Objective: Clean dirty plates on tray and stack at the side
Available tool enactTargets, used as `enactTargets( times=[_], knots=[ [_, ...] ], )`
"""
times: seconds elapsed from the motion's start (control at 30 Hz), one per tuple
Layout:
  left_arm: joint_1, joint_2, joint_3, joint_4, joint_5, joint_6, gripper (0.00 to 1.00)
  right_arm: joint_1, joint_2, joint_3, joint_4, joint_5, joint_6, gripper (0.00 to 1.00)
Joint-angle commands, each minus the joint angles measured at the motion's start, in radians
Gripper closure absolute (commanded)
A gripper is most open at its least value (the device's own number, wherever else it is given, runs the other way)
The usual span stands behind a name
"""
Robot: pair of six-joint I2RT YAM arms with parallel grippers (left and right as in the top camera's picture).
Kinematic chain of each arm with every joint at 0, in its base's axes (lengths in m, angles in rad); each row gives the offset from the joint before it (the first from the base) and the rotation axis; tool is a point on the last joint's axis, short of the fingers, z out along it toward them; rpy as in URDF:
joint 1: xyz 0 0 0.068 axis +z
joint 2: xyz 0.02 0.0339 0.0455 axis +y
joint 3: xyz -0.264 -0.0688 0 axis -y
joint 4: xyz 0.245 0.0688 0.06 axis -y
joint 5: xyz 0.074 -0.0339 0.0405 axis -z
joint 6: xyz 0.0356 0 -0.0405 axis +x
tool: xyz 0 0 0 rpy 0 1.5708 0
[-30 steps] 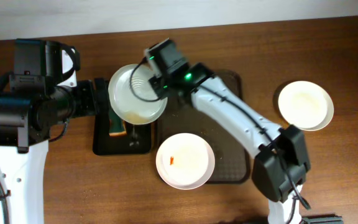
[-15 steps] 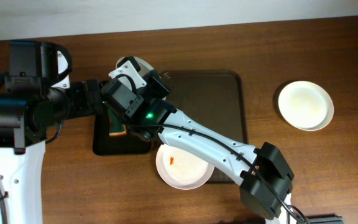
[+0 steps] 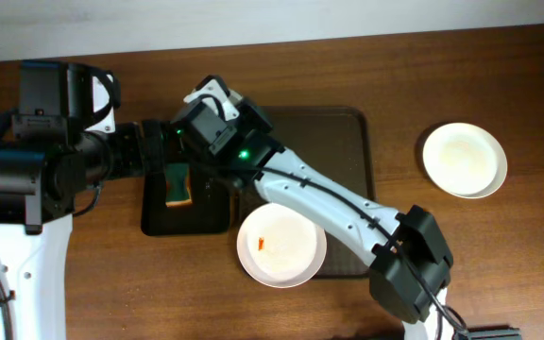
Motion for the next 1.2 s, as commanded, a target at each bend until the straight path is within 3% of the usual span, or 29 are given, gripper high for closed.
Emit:
enactTargets(
  times=[0.0, 0.4, 0.5, 0.6, 0.73, 0.9, 0.97, 1.07, 1.17],
  knots=[
    [-0.002, -0.008, 0.004, 0.003, 0.018, 0.002, 0.0, -0.042, -0.006, 0.014, 0.006, -0.074, 0.011, 0.96],
    [-0.002, -0.008, 0.004, 0.003, 0.018, 0.002, 0.0, -0.05, -0.026, 0.015, -0.03, -0.121, 0.019, 0.96],
    [-0.002, -0.008, 0.004, 0.003, 0.018, 0.002, 0.0, -0.103, -0.051, 0.015, -0.11, -0.181, 0.189, 0.96],
    [-0.002, -0.008, 0.004, 0.003, 0.018, 0.002, 0.0, -0.336, -0.12, 0.015, -0.251, -0.592, 0.361, 0.96],
    [-0.002, -0.008, 0.004, 0.003, 0.018, 0.002, 0.0, -0.769, -0.126, 0.014, -0.446, -1.145, 0.376, 0.96],
    [-0.002, -0.008, 0.004, 0.003, 0.018, 0.002, 0.0, -1.244, -0.123, -0.053, -0.512, -1.171, 0.398, 0.96],
    [-0.002, -0.008, 0.004, 0.003, 0.018, 0.002, 0.0, -1.367, -0.122, -0.108, -0.508, -1.158, 0.405, 0.96],
    [-0.002, -0.008, 0.004, 0.003, 0.018, 0.002, 0.0, -1.507, -0.122, -0.267, -0.414, -1.059, 0.436, 0.96],
    [-0.002, -0.008, 0.004, 0.003, 0.018, 0.002, 0.0, -1.559, -0.122, -0.387, -0.275, -1.098, 0.422, 0.95]
  ],
)
